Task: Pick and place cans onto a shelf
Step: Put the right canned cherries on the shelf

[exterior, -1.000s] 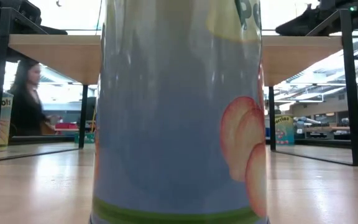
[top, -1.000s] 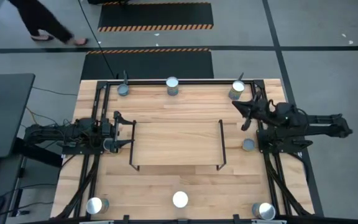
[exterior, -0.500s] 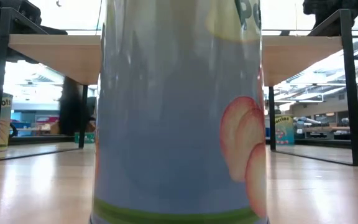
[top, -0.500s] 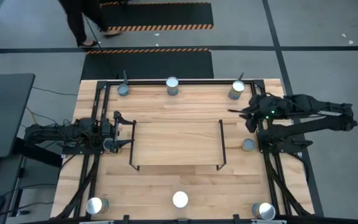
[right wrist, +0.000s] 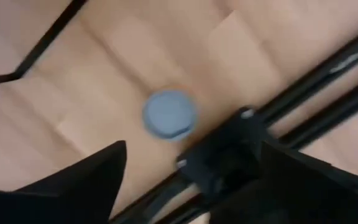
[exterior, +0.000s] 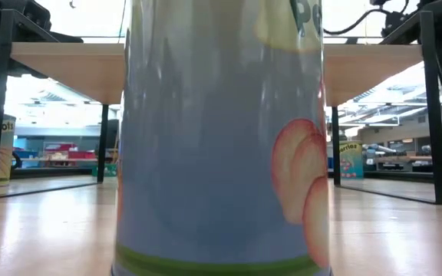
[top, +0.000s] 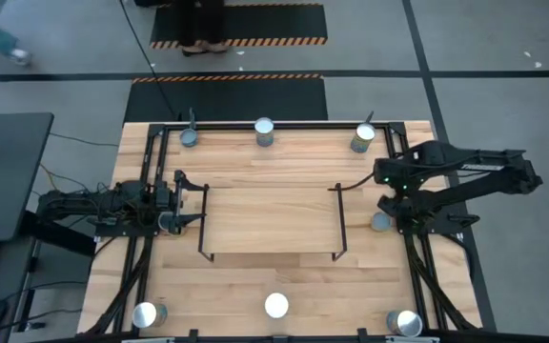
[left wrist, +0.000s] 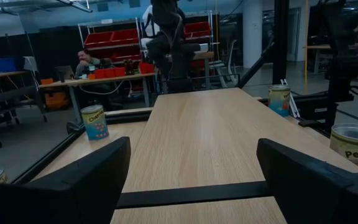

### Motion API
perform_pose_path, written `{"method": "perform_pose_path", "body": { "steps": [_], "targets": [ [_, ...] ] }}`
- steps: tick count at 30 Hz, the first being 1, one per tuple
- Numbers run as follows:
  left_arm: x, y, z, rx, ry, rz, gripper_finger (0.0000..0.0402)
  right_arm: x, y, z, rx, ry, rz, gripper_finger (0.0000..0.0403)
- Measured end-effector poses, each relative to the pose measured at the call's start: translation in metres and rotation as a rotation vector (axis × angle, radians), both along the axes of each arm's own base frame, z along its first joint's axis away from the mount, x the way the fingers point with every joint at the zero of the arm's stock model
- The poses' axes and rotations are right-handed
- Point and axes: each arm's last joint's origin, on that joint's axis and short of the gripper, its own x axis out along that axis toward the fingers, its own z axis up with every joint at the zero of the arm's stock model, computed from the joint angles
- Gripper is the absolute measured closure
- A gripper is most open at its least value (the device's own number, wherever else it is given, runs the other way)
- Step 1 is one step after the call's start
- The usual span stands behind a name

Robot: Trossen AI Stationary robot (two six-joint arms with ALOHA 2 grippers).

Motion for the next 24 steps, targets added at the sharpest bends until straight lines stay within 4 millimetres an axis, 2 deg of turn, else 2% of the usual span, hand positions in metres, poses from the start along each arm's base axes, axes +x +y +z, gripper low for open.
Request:
{"method": "perform_pose_path", "body": {
  "steps": [3,9,14,21,24],
  "targets": [
    [0.0,0.0,0.0,0.0,0.0,0.0,0.0045,-0.003,0.001,-0.004,0.017,0.048,-0.088,0.0005],
    [0.0,0.0,0.0,0.0,0.0,0.0,0.0045,-0.02,0.003,-0.01,0.033,0.03,-0.319,0.0015],
    [0.0,0.0,0.0,0.0,0.0,0.0,0.0045,-0.025,0.009,-0.02,0.024,0.039,-0.285,0.0022],
    [0.0,0.0,0.0,0.0,0.0,0.0,0.0045,-0.011,0.017,-0.028,0.001,0.032,-0.12,0.0032],
    [0.0,0.0,0.0,0.0,0.0,0.0,0.0045,-0.005,0.018,-0.032,-0.03,0.081,-0.205,0.0033]
  ]
}}
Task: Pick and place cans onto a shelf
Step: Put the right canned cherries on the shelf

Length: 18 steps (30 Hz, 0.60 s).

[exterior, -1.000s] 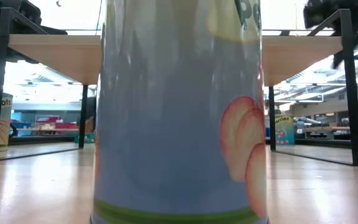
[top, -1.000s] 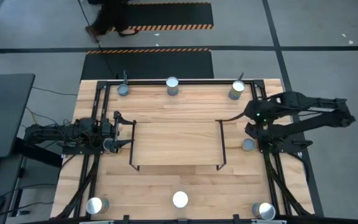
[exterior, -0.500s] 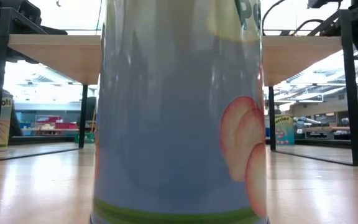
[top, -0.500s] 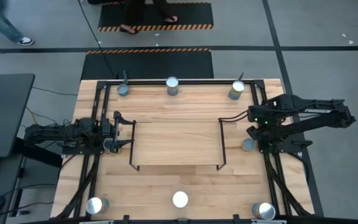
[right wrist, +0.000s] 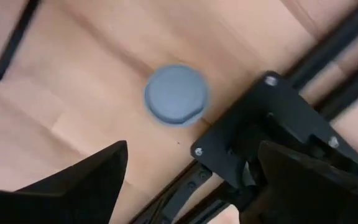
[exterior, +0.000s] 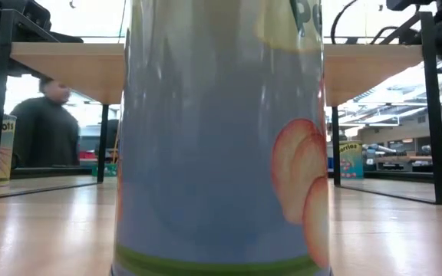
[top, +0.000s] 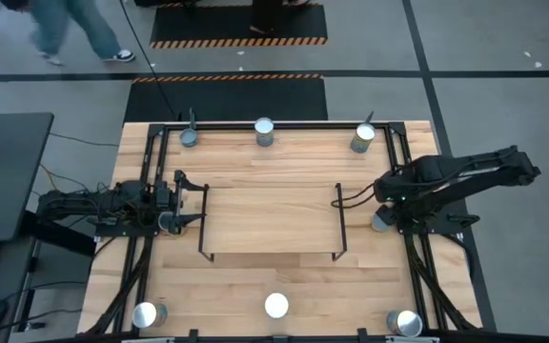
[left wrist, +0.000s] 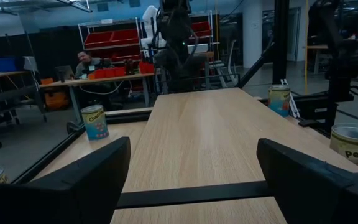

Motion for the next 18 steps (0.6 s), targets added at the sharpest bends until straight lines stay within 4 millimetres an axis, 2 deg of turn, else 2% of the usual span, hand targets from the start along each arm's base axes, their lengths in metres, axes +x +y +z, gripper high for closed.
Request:
{"method": "perform_pose_path", "body": {
  "steps": [5,12,18],
  "targets": [
    [0.0,0.0,0.0,0.0,0.0,0.0,0.0045,0.016,0.001,-0.005,-0.023,-0.041,-0.265,0.0034],
    [0.0,0.0,0.0,0.0,0.0,0.0,0.0045,0.03,0.0,-0.011,-0.046,-0.043,-0.446,0.0052],
    [0.0,0.0,0.0,0.0,0.0,0.0,0.0045,0.041,-0.009,-0.017,-0.009,-0.017,-0.567,0.0055]
  ]
}}
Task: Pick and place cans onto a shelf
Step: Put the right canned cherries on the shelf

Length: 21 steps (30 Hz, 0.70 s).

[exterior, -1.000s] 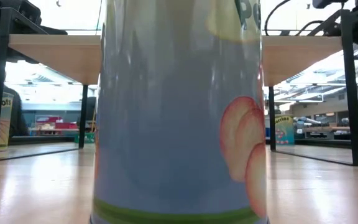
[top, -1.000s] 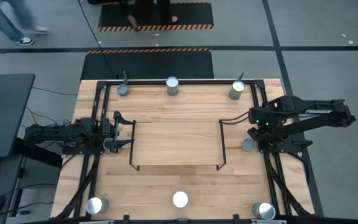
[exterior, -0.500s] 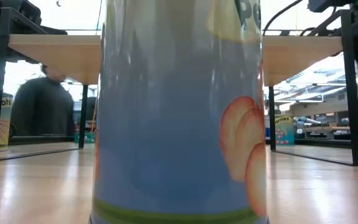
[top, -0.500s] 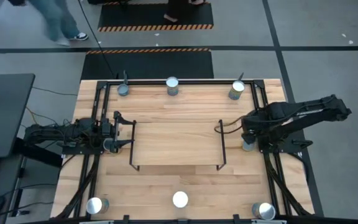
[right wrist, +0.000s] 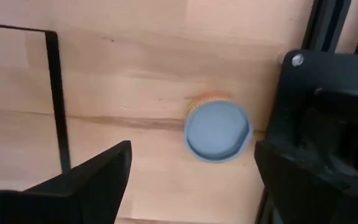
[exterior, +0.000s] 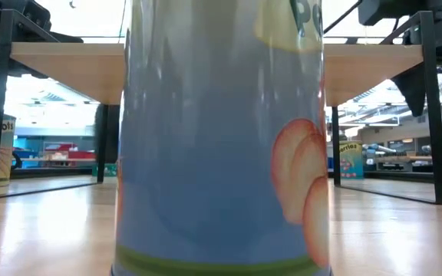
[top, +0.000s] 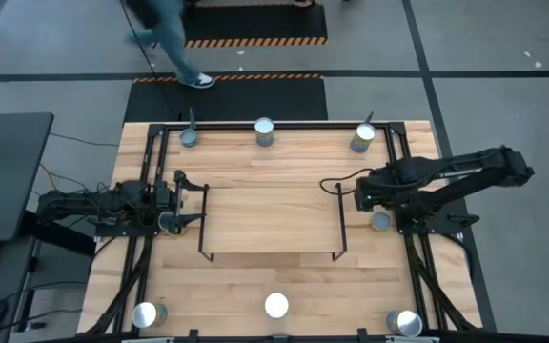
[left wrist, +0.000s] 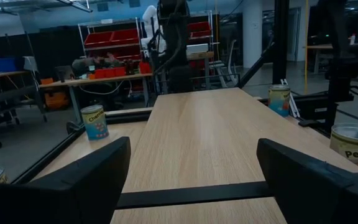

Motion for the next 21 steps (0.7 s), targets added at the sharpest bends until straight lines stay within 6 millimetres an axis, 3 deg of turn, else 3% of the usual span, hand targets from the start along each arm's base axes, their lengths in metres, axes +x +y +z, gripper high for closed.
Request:
{"method": "perform_pose_path", "body": {
  "steps": [5,10,15,21],
  "targets": [
    [0.0,0.0,0.0,0.0,0.0,0.0,0.0045,0.008,-0.015,-0.011,0.093,0.109,0.017,0.0056],
    [0.0,0.0,0.0,0.0,0.0,0.0,0.0045,0.005,-0.046,-0.013,0.115,0.095,0.008,0.0056],
    [0.0,0.0,0.0,0.0,0.0,0.0,0.0045,-0.004,-0.081,-0.011,0.048,0.026,0.003,0.0056],
    [0.0,0.0,0.0,0.0,0.0,0.0,0.0045,-0.006,-0.121,-0.003,-0.162,-0.037,0.013,0.0056]
  ]
}}
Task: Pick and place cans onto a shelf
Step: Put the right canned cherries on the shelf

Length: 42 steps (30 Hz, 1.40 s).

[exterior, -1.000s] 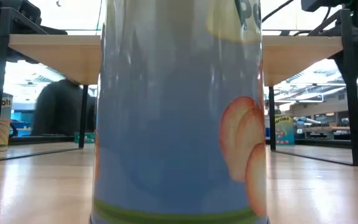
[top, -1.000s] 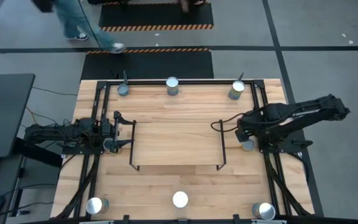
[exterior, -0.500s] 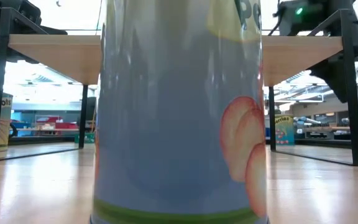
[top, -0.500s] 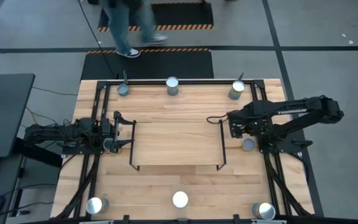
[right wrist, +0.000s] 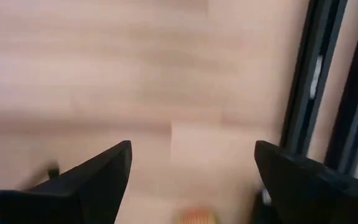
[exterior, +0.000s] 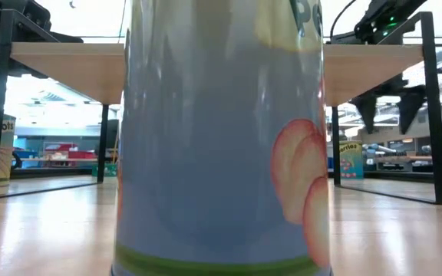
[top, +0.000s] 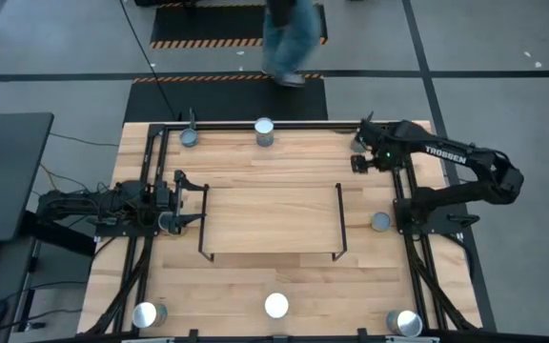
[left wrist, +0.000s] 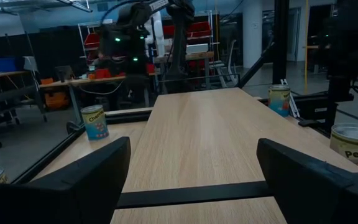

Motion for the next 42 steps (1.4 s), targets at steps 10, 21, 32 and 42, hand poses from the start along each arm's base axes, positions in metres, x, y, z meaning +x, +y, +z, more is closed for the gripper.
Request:
{"method": "perform_pose_path", "body": {
  "steps": [10,21,32,42],
  "targets": [
    [0.0,0.0,0.0,0.0,0.0,0.0,0.0045,0.024,-0.046,-0.006,-0.337,-0.01,-0.029,0.0056],
    [0.0,0.0,0.0,0.0,0.0,0.0,0.0045,0.027,-0.055,-0.006,-0.536,0.134,-0.076,0.0056],
    [0.0,0.0,0.0,0.0,0.0,0.0,0.0045,0.024,-0.054,-0.018,-0.667,0.131,-0.232,0.0041],
    [0.0,0.0,0.0,0.0,0.0,0.0,0.0045,0.02,-0.06,-0.034,-0.679,0.072,-0.283,0.001]
  ]
}}
